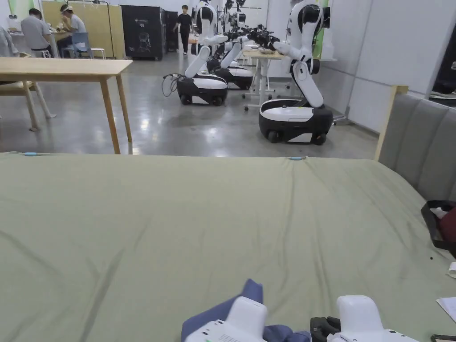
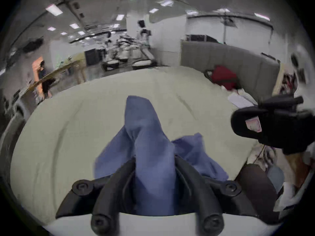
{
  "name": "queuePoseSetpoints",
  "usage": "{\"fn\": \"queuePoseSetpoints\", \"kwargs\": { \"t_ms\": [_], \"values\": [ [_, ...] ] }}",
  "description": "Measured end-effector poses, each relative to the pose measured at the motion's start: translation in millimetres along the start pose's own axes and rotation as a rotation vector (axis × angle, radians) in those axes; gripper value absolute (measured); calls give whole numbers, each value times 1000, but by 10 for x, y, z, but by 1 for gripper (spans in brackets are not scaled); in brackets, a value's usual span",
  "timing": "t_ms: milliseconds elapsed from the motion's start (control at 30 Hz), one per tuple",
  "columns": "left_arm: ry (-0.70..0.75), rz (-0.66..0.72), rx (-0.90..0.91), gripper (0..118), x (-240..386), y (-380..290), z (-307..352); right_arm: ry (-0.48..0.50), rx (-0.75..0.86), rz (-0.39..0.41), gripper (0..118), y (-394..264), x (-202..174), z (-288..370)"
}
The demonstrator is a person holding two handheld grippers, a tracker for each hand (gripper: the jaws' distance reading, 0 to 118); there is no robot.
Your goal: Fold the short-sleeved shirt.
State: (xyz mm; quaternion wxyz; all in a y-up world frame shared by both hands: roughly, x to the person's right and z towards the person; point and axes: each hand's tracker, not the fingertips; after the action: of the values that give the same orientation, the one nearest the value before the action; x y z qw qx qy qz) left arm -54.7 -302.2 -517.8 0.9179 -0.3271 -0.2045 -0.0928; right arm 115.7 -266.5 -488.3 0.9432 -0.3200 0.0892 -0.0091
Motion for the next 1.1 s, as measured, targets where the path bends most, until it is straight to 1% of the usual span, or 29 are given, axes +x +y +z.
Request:
{"fn": "queuePoseSetpoints", "kwargs": {
  "t_ms": [67, 100, 133, 167, 200, 267, 300, 333, 367, 433, 467, 500, 533, 567, 600, 633, 667, 700, 800, 833, 900, 967, 1033, 1100],
  "values": [
    [-6, -72, -33, 18, 274, -27, -216, -13, -10, -20, 1, -48, 168, 26],
    [-1, -88, -49, 24, 335, -54, -304, -17, -15, -27, 1, -62, 224, 31],
    [-23, -93, -81, 45, 338, -84, -377, -18, -20, -35, 1, -78, 288, 37],
    [-46, -86, -115, 85, 344, -93, -439, -17, -24, -39, 1, -88, 341, 39],
    [-81, -39, -125, 99, 316, -101, -427, -17, -26, -41, 1, -95, 382, 42],
    [-165, 56, -4, 100, 181, -52, -190, -14, -24, -44, 1, -102, 445, 58],
    [-236, 108, 50, 101, 77, -15, -82, -9, -21, -50, 1, -99, 471, 60],
    [-277, 181, 85, 103, -44, 31, 25, -2, -20, -58, 1, -94, 493, 57],
    [-262, 237, 122, 103, -159, 64, 123, 2, -18, -62, 1, -89, 510, 57],
    [-177, 351, 220, 103, -448, 104, 287, 10, -11, -70, 1, -80, 542, 58],
    [-121, 397, 182, 104, -594, 97, 270, 18, -9, -81, 1, -75, 558, 56],
    [-110, 440, 131, 104, -704, 88, 230, 26, -8, -90, 1, -75, 566, 53],
    [-136, 476, 68, 103, -785, 72, 150, 37, -7, -98, 1, -78, 566, 44],
    [-194, 505, 18, 86, -821, 19, 69, 43, -9, -100, 1, -81, 557, 32],
    [-236, 505, -19, 52, -793, -25, -12, 49, -11, -99, 1, -87, 545, 11],
    [-266, 479, -47, 12, -694, -84, -90, 59, -16, -100, 1, -92, 533, -18],
    [-337, 444, -84, 5, -549, -117, -211, 73, -22, -108, 1, -97, 525, -48],
    [-379, 413, -119, 5, -413, -142, -302, 86, -28, -119, 1, -102, 519, -72],
    [-394, 272, -167, 5, 83, -225, -491, 105, -40, -137, 1, -126, 479, -116],
    [-401, 252, -183, 5, 168, -255, -575, 111, -45, -139, 1, -132, 469, -116],
    [-380, 282, -179, 5, 186, -294, -604, 121, -53, -139, 1, -146, 445, -115],
    [-396, 335, -124, 5, 46, -298, -417, 137, -60, -139, 1, -155, 412, -140],
    [-394, 361, -73, 5, -135, -294, -194, 193, -93, -141, 1, -162, 358, -244],
    [-361, 371, -23, 5, -416, -316, 50, 223, -123, -144, 1, -189, 290, -430]
  ]
}}
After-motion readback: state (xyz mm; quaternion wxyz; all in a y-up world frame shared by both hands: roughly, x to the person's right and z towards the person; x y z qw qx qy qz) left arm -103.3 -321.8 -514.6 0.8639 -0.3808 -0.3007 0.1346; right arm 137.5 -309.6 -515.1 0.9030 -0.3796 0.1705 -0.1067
